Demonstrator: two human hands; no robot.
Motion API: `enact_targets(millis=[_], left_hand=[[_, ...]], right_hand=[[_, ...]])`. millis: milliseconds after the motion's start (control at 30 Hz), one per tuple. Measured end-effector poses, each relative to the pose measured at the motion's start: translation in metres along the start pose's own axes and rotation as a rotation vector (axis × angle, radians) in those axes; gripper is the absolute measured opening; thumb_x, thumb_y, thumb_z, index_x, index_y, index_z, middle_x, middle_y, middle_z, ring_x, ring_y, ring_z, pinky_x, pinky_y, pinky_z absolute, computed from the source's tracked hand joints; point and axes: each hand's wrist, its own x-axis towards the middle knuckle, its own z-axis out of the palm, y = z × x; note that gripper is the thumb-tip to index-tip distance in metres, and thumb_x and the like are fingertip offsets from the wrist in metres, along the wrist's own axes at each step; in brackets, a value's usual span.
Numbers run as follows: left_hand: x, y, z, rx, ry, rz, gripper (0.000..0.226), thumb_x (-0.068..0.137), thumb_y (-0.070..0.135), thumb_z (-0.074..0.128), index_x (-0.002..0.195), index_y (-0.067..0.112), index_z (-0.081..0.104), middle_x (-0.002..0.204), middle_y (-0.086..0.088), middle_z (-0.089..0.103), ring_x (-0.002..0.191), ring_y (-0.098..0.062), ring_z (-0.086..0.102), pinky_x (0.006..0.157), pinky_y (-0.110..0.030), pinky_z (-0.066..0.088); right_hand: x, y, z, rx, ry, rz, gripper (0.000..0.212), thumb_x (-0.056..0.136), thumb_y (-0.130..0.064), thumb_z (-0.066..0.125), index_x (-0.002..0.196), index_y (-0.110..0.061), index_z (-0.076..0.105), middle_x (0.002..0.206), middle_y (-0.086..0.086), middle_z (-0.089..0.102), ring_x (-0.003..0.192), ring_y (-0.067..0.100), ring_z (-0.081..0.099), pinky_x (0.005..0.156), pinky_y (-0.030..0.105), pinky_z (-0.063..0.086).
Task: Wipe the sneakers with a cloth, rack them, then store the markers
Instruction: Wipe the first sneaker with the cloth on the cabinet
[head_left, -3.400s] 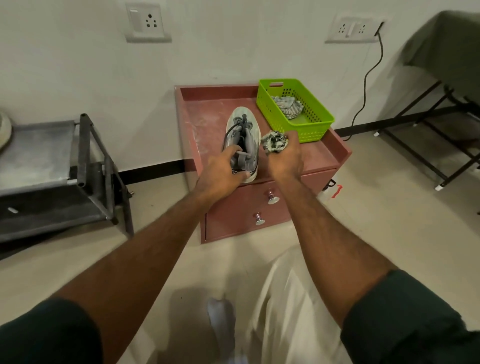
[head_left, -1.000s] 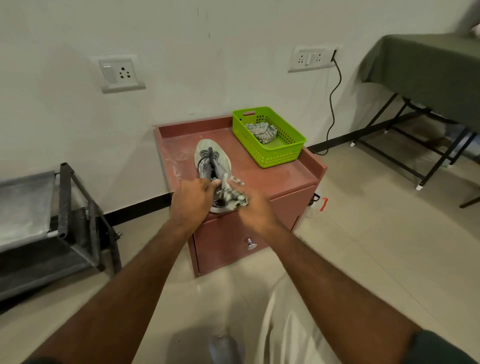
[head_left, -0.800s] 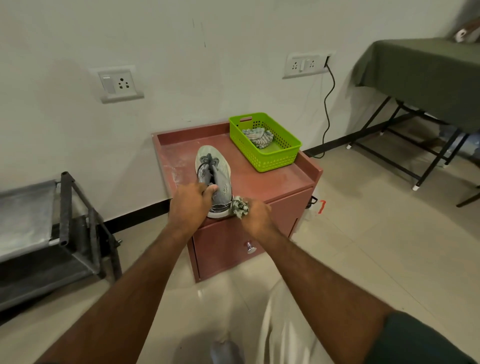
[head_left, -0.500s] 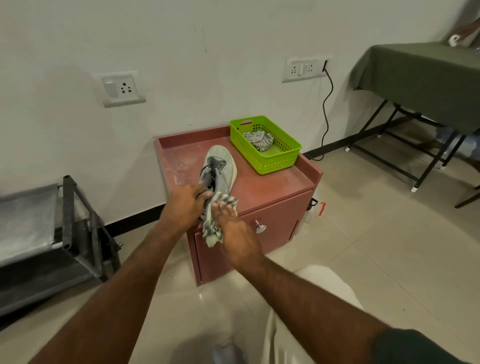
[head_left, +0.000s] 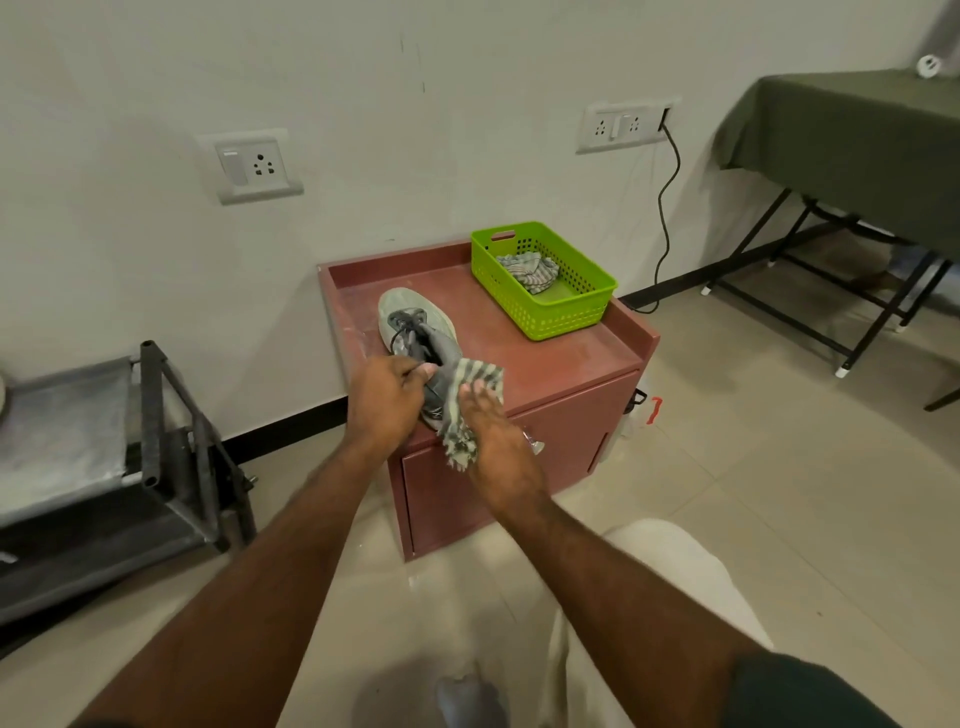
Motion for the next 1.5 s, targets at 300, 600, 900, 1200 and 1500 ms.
enact_targets(millis=[300,600,900,1200,1500], left_hand=[[-0.002,-0.004,-0.003,-0.059,0.002,-0.040,0.026,0.095,0.017,0.065,0.076,0.002,0.076,0.056,-0.006,0.063,0.049,-0.013,0.052,0.055,-0.029,0.041],[-0.002,-0.010,-0.007,-0.193,-0.028,-0.144,0.023,0.093,0.021,0.068,0.079,0.005,0.078,0.063,-0.009,0.068,0.068,-0.033,0.070,0.071,-0.050,0.060],[-0.003,-0.008,-0.007,-0.118,-0.044,-0.034,0.038,0.095,0.020,0.067,0.061,0.004,0.065,0.051,-0.005,0.056,0.049,-0.022,0.054,0.061,-0.047,0.053],[0.001,-0.012,-0.003,-0.057,-0.037,0.031,0.029,0.095,0.017,0.064,0.068,0.008,0.071,0.052,0.007,0.057,0.048,-0.005,0.051,0.053,-0.026,0.040],[-0.005,-0.005,-0.004,-0.095,-0.107,0.065,0.024,0.097,0.018,0.064,0.079,0.006,0.075,0.070,-0.009,0.071,0.065,-0.020,0.065,0.062,-0.031,0.051]], right_hand=[[0.002,-0.007,0.003,0.095,0.007,-0.239,0.095,0.072,0.017,0.058,0.155,-0.022,0.031,0.163,-0.001,0.023,0.151,0.007,0.012,0.120,0.021,0.019],[-0.029,0.010,0.019,0.305,0.367,0.339,0.064,0.086,0.007,0.055,0.144,-0.017,0.050,0.137,0.010,0.060,0.127,0.025,0.057,0.107,0.026,0.040],[-0.018,-0.012,0.041,0.395,0.386,-0.040,0.075,0.082,0.014,0.044,0.151,-0.016,0.039,0.160,0.003,0.031,0.151,0.016,0.020,0.123,0.036,0.022],[0.025,-0.030,0.002,0.318,0.084,0.042,0.076,0.082,0.013,0.050,0.149,-0.021,0.043,0.156,0.004,0.039,0.145,0.017,0.033,0.114,0.019,0.024],[0.082,-0.015,-0.028,0.084,-0.060,0.203,0.046,0.085,0.000,0.053,0.127,-0.017,0.063,0.121,0.012,0.068,0.112,0.032,0.062,0.084,0.032,0.047]])
